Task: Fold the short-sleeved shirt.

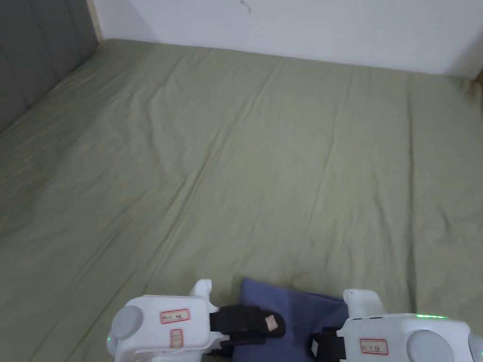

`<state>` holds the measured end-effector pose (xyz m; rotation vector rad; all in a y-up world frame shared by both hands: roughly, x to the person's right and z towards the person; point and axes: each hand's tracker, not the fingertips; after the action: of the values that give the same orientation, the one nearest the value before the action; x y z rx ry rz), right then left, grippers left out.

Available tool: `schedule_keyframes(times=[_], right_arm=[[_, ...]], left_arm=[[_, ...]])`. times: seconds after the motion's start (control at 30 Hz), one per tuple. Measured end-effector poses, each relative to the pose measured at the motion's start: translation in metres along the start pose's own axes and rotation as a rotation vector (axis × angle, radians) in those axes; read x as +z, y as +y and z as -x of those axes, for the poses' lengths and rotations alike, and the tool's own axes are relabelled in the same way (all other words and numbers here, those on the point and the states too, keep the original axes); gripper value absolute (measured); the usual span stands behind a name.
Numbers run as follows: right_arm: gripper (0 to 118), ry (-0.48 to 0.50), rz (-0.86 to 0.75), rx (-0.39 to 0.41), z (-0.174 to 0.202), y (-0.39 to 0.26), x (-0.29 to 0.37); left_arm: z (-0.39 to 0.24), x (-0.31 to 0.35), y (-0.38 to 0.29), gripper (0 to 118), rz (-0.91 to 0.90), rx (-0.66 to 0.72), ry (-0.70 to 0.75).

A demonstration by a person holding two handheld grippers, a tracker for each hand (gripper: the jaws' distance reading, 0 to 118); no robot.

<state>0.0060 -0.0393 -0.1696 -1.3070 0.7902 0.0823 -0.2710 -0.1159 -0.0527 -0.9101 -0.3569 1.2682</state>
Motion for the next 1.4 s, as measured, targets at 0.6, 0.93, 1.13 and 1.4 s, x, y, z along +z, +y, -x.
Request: schedule_keyframes(times=[0.6,0.93,1.13,1.4], right_arm=[[0,0.006,-0.074,-0.040,0.014,0.005,0.022],[0,-0.004,-0.061,-0.132,0.008,0.001,0.008],[0,0.000,-0.062,-0.133,0.009,0.003,0.010],[0,0.005,-0.087,-0.120,0.009,-0.007,0.023]], left_arm=[[-0.010,0.183,0.083,25,-0.017,-0.278,0.553],[0.013,0.293,0.176,35,0.017,-0.444,1.409],[-0.004,0.298,0.152,107,-0.121,-0.399,1.503],[-0.047,0.287,0.119,0,-0.323,-0.347,1.100]])
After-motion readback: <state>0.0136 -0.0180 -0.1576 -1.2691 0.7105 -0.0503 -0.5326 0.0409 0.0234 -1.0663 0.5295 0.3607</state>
